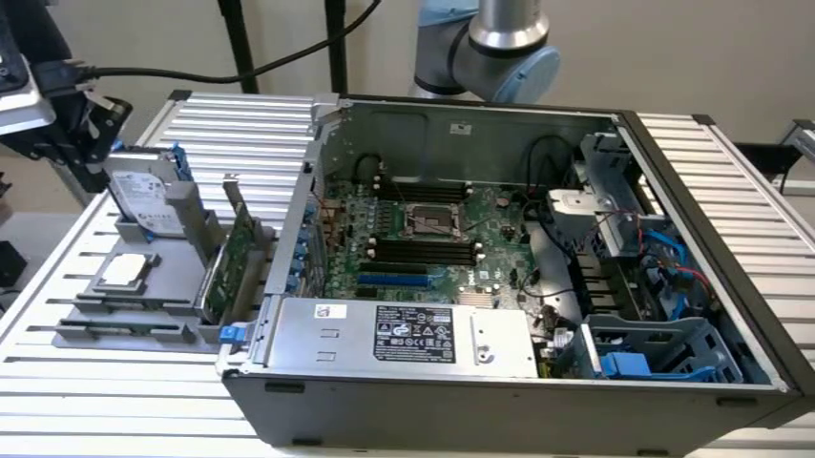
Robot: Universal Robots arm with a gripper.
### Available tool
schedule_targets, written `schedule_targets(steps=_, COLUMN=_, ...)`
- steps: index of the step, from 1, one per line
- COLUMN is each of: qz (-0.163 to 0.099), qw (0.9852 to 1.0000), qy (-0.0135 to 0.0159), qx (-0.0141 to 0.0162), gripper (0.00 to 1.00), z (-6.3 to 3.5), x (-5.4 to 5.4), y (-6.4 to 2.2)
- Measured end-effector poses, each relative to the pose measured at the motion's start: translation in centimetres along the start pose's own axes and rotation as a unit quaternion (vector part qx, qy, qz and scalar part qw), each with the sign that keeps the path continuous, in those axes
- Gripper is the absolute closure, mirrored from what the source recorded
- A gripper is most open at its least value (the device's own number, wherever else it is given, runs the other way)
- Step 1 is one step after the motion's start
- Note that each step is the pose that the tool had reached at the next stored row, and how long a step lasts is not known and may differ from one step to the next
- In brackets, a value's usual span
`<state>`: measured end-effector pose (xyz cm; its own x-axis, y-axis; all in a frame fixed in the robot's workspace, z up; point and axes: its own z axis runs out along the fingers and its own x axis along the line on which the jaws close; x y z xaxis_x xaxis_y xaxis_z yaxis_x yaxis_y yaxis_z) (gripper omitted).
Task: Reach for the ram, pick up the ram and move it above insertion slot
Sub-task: 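Reach for the ram, then pick up the ram and move it above insertion slot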
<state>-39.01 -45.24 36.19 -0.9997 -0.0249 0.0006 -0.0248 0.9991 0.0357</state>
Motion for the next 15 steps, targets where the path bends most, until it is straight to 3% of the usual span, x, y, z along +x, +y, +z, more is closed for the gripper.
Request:
schedule_targets(steps=8, qz=0.0, qw=1.0, qy=0.0002, qx=0.0046, gripper=0.89, z=0.04, x=0.9, y=-2.17)
schedule_targets(steps=15, qz=0.0, qw=1.0, qy=0.0002, qx=0.0051, gripper=0.89, z=0.05, x=0.9, y=-2.25)
